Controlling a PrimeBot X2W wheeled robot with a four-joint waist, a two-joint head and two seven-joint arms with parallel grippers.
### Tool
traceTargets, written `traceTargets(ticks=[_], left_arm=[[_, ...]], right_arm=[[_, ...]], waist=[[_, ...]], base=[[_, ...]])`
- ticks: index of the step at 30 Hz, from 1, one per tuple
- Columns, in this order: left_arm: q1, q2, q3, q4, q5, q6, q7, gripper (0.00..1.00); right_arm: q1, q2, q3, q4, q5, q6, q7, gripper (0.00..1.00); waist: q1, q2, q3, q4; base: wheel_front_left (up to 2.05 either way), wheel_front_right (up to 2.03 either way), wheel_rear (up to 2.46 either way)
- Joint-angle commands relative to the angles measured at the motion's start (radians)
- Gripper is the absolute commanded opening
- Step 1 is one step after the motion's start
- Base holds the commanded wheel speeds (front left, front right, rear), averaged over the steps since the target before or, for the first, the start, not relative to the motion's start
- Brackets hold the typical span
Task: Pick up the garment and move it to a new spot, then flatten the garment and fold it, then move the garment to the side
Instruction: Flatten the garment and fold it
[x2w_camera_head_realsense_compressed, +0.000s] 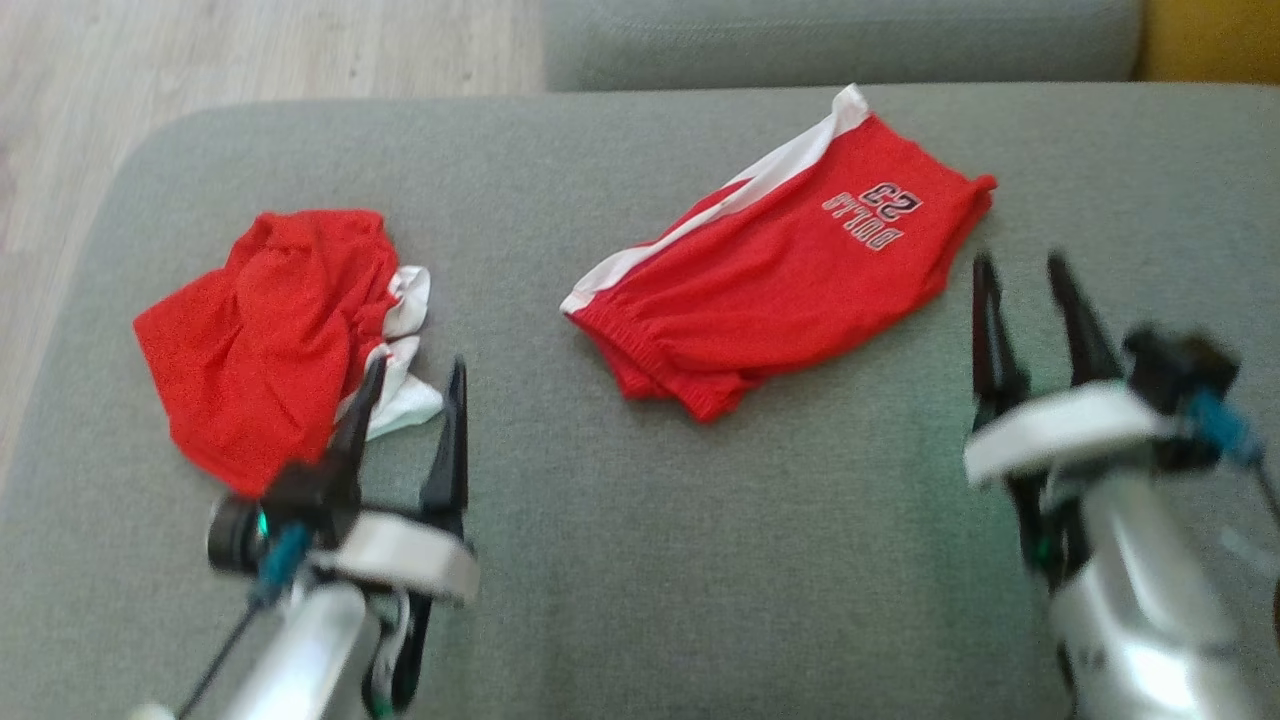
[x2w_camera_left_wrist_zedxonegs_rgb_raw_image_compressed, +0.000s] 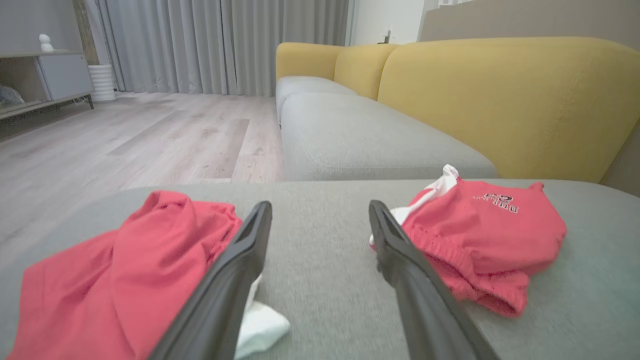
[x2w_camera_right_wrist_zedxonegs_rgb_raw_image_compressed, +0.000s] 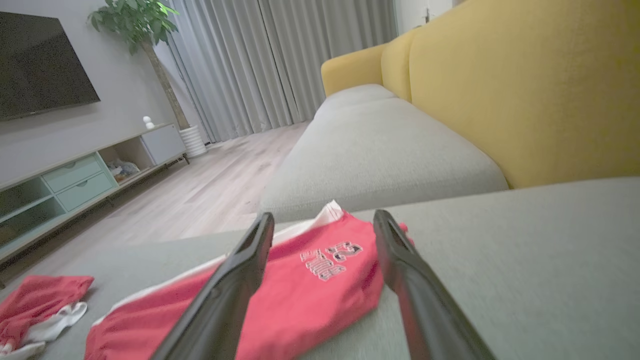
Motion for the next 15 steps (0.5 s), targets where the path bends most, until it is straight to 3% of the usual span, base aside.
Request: traceTargets(ticks=[1, 8, 15], left_arm=[[0.015, 0.013, 0.057, -0.037, 0.015, 0.005, -0.005, 1.00], [0.113, -0.018, 0.109, -0.073, 0.042, -0.006, -0.005, 1.00], [0.071, -0.044, 0.122, -0.090, 0.086, -0.043, -0.005, 1.00]], right_arm=[[0.032, 0.021, 0.016, -0.074, -0.012, -0.001, -0.010, 1.00], [0.192, 0.046, -0.003, -0.197, -0.030, -0.001, 0.012, 1.00], [0.115, 0.048, -0.069, -0.256, -0.096, -0.001, 0.121, 1.00]], waist=[[0.0003, -0.0001, -0.021, -0.016], [0.0003, -0.0001, -0.018, -0.014], [0.0003, -0.0001, 0.067, 0.031]], base=[[0.00, 0.00, 0.00], [0.00, 0.00, 0.00], [0.00, 0.00, 0.00]])
